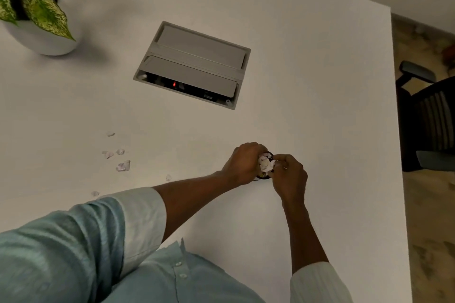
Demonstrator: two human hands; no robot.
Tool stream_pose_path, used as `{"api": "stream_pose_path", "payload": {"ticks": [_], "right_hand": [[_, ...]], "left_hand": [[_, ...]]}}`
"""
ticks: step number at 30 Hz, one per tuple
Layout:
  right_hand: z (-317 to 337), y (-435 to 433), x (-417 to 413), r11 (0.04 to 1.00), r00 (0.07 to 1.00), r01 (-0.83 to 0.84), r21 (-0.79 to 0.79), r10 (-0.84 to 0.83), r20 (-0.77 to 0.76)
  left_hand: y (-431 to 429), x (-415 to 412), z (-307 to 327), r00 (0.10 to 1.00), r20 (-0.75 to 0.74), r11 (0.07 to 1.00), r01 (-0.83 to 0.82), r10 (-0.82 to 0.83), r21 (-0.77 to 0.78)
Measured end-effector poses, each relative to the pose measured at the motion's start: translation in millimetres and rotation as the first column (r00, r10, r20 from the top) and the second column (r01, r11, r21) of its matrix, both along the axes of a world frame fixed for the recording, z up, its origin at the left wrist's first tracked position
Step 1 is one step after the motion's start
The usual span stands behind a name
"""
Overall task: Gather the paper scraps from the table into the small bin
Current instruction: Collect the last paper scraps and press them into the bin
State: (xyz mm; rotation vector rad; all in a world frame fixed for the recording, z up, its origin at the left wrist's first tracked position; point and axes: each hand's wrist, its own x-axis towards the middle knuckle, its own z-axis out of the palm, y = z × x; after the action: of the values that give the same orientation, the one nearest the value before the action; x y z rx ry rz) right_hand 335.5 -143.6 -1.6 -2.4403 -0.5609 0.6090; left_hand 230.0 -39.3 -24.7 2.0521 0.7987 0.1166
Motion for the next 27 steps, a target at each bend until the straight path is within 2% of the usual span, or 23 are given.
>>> {"api": "stream_pose_path", "payload": {"ticks": [4,7,10,13,15,22,25,27], "right_hand": [[-6,-12,-12,0.993,0.988,-0.109,0.038,0.104,0.11],[-14,-23,-25,0.969,0.952,-0.247,0.029,0.237,0.195],[-27,-30,-37,0.898,0.859,-0.423,-0.12,0.44,0.26],[-41,-34,-44,0.81,0.782,-0.491,-0.319,0.572,0.247],[-49,-33,-45,0.757,0.747,-0.51,-0.408,0.625,0.227],[-54,-21,-38,0.699,0.731,-0.507,-0.505,0.659,0.177],[-49,-17,-39,0.732,0.745,-0.485,-0.478,0.632,0.212],[-43,-16,-44,0.789,0.743,-0.428,-0.441,0.585,0.324]], "left_hand": [[-4,-32,-7,0.996,0.03,0.995,-0.089,0.088,0.034],[-10,-71,-28,0.994,-0.044,0.989,-0.099,0.104,0.109],[-21,-119,-54,0.986,-0.163,0.976,0.004,0.033,0.219],[-34,-164,-77,0.953,-0.272,0.931,0.216,-0.135,0.296],[-44,-189,-91,0.91,-0.351,0.896,0.332,-0.222,0.294],[-52,-229,-112,0.878,-0.417,0.887,0.368,-0.234,0.279],[-51,-227,-113,0.869,-0.429,0.888,0.38,-0.248,0.257],[-49,-227,-112,0.864,-0.431,0.888,0.389,-0.26,0.246]]}}
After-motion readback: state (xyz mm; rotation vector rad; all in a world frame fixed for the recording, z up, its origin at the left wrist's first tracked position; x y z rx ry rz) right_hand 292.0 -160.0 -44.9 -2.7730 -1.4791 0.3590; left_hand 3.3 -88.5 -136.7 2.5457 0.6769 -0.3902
